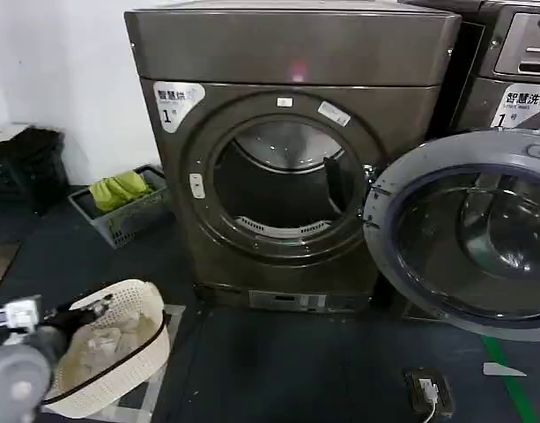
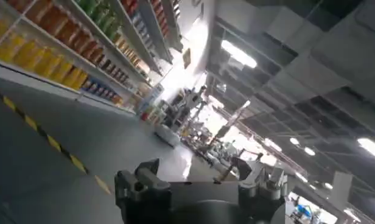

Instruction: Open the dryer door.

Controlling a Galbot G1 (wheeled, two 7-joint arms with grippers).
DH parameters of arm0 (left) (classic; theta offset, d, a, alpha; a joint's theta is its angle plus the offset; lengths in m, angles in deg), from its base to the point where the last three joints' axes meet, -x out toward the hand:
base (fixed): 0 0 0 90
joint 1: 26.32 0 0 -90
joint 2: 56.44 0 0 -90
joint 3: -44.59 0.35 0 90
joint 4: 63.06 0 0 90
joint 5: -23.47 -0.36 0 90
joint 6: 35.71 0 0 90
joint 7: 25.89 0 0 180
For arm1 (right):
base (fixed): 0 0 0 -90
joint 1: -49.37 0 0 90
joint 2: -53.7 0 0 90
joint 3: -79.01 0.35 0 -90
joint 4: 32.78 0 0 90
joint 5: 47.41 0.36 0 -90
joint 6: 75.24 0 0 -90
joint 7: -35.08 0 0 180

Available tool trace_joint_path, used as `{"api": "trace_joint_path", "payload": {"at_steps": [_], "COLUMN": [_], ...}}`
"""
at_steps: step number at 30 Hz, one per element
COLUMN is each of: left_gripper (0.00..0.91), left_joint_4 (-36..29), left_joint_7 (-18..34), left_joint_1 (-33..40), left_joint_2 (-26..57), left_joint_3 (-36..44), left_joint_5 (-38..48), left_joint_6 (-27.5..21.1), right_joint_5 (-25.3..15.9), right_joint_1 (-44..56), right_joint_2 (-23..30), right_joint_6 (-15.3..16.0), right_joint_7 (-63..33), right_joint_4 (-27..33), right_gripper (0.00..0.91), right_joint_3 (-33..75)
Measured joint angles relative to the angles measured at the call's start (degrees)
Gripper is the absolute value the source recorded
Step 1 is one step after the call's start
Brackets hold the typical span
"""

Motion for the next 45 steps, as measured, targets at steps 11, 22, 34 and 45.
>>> {"api": "trace_joint_path", "payload": {"at_steps": [11,22,34,45], "left_gripper": [0.907,0.907,0.907,0.907], "left_joint_4": [8.59,18.08,18.05,17.32], "left_joint_7": [13.75,17.8,18.58,18.66], "left_joint_1": [-2.4,-2.51,-1.68,-0.98], "left_joint_2": [5.4,11.31,13.49,14.0], "left_joint_3": [-8.66,-9.83,-6.43,-3.56], "left_joint_5": [24.67,40.91,42.37,42.69], "left_joint_6": [0.06,0.08,0.05,0.05], "right_joint_5": [-0.12,-0.49,-0.42,-0.47], "right_joint_1": [-0.32,-0.53,-0.31,-0.31], "right_joint_2": [1.0,1.68,1.72,1.75], "right_joint_6": [-2.69,-3.03,-4.68,-5.43], "right_joint_7": [1.4,2.21,2.36,2.55], "right_joint_4": [0.85,0.18,0.71,1.28], "right_gripper": [0.907,0.907,0.907,0.907], "right_joint_3": [-1.62,-2.72,-2.95,-3.18]}}
